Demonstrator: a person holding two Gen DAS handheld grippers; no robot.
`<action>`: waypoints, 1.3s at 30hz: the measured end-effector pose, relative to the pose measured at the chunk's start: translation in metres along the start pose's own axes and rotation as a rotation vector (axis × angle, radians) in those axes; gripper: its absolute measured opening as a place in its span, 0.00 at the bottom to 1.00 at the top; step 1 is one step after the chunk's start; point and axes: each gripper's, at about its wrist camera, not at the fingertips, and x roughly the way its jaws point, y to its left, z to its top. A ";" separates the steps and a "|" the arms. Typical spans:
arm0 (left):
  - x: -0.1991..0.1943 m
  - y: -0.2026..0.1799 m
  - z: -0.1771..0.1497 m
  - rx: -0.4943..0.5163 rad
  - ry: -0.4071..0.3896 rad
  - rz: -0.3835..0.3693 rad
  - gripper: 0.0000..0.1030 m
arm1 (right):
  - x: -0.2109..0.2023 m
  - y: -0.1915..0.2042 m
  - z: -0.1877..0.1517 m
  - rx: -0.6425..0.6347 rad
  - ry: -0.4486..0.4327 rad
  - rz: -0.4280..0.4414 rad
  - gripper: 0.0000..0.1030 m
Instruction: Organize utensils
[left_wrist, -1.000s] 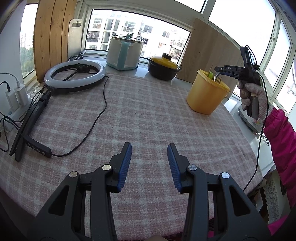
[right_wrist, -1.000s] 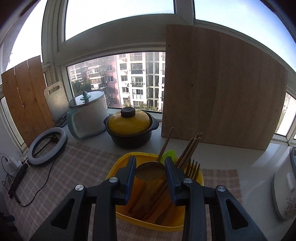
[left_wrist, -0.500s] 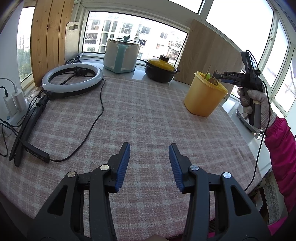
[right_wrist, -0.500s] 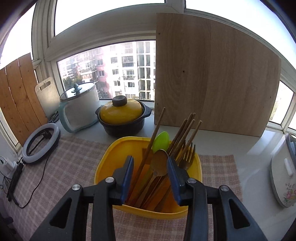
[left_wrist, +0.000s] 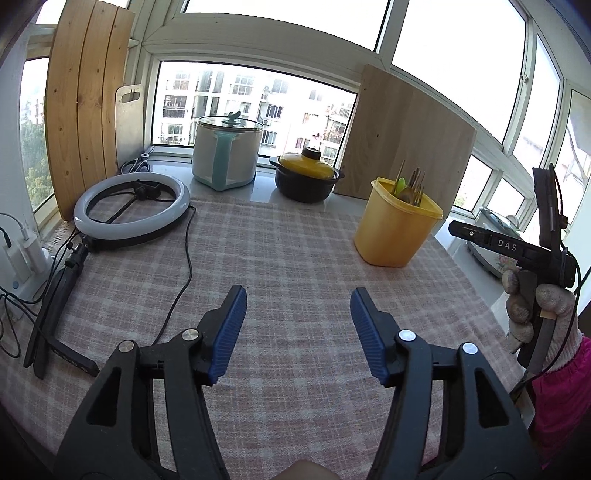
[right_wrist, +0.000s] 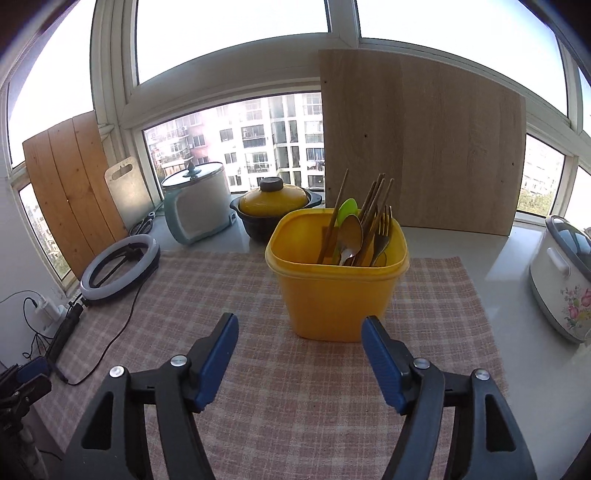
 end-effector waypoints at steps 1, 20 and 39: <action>0.000 -0.001 0.002 0.000 -0.007 0.001 0.64 | -0.004 0.002 -0.004 0.000 -0.007 -0.008 0.73; 0.009 -0.024 -0.003 0.073 -0.039 0.130 0.99 | -0.060 0.013 -0.047 0.080 -0.093 -0.117 1.00; 0.023 -0.019 -0.005 0.032 0.006 0.123 1.00 | -0.054 0.013 -0.049 0.078 -0.087 -0.132 1.00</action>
